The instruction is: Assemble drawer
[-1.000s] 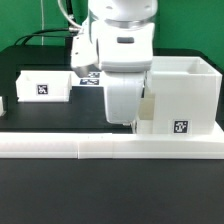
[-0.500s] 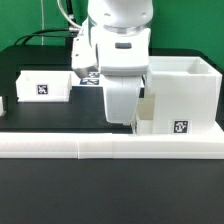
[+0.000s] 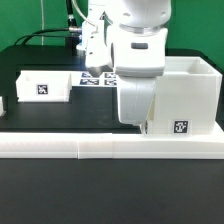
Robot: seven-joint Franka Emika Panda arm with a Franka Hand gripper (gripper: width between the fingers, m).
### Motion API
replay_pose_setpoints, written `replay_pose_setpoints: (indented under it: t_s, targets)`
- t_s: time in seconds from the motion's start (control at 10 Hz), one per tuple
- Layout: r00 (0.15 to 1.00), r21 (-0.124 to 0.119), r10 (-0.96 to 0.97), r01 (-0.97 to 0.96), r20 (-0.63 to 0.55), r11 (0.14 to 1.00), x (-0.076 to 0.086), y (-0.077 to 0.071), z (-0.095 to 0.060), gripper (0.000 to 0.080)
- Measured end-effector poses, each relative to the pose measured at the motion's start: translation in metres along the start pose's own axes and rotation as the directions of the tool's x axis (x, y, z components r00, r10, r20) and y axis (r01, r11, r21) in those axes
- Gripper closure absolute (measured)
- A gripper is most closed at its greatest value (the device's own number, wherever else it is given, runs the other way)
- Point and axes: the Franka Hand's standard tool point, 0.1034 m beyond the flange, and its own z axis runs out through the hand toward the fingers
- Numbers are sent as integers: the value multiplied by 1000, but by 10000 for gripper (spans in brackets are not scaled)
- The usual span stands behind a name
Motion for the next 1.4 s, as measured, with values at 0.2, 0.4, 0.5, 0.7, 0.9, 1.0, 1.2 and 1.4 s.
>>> replay_pose_setpoints:
  t_s: [0.2,0.4,0.5,0.7,0.9,1.0,1.2,1.4]
  targets:
    - [994,-9,-108,108,-4,994,-26,1,4,151]
    - [988,-18,-152,152,-11,988,-51,-1,2,151]
    - [985,-36,-170,170,-7,985,-58,-3,-3,151]
    - [986,-86,-165,165,5,983,-67,-14,-15,151]
    - [987,-157,-156,158,20,975,-70,-44,-18,151]
    - [988,-174,-151,153,23,973,-70,-60,-16,151]
    - [991,-173,-137,136,8,975,-65,-87,0,151]
    - [992,-173,-123,122,6,977,-66,-84,-1,151]
